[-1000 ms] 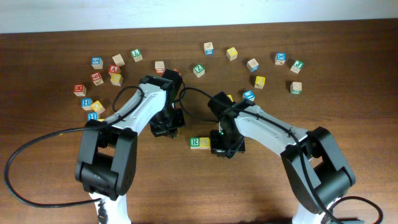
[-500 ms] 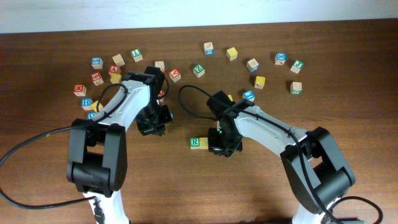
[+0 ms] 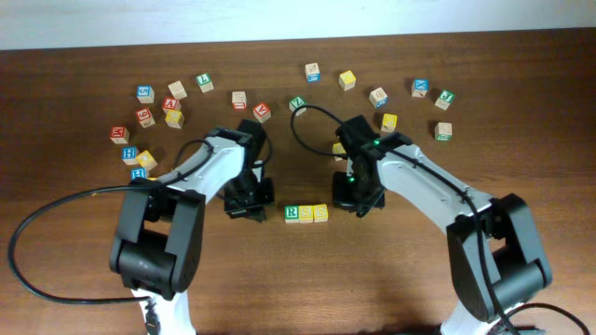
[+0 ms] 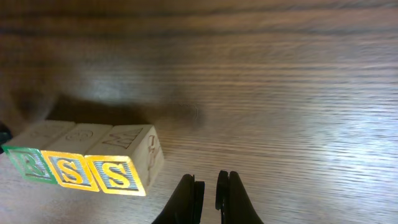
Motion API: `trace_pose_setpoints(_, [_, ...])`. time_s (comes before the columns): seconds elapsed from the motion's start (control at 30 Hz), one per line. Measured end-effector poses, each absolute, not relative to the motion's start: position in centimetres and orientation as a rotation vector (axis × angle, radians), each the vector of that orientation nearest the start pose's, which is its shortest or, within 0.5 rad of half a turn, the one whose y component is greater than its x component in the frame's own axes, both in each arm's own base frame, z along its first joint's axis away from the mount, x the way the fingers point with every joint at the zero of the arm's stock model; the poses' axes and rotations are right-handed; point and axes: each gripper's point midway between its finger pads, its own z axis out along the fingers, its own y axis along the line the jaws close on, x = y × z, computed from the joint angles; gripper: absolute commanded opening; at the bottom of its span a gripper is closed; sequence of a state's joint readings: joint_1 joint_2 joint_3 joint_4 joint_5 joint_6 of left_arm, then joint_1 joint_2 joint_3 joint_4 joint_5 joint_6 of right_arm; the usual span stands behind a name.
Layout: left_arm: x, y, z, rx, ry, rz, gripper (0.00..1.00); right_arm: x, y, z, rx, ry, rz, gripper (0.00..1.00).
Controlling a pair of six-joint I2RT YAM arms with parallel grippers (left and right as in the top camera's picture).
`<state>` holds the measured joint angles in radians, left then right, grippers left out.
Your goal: Spell out RSS
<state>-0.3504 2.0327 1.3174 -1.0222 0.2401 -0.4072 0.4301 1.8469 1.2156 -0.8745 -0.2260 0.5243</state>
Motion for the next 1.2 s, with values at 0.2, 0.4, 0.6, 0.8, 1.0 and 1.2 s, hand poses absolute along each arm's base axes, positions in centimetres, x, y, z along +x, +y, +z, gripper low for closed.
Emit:
trace_pose_setpoints(0.2, [28.6, -16.9, -0.3, -0.073, 3.359, -0.365, 0.00, 29.1, 19.8, 1.7, 0.099, 3.173, 0.402, 0.04])
trace_pose_setpoints(0.4, [28.8, -17.6, -0.2, -0.068, 3.346, -0.425, 0.00, 29.0, 20.6, 1.9, 0.084, 3.169, 0.450, 0.04])
trace_pose_setpoints(0.6, [28.6, -18.3, -0.3, -0.032, 3.344, -0.431, 0.00, 29.1, 21.1, 1.9, 0.065, 3.157, 0.463, 0.04])
trace_pose_setpoints(0.8, [28.5, -18.3, -0.3, -0.032, 3.344, -0.431, 0.00, 29.3, 21.1, 1.9, 0.063, 3.150, 0.462, 0.04])
trace_pose_setpoints(1.0, [28.6, -18.3, -0.3, -0.032, 3.344, -0.431, 0.00, 29.3, 21.1, 1.9, 0.064, 3.150, 0.463, 0.04])
trace_pose_setpoints(1.2, [28.6, -18.3, -0.3, -0.030, 3.343, -0.431, 0.00, 29.3, 21.1, 1.9, 0.065, 3.150, 0.463, 0.04])
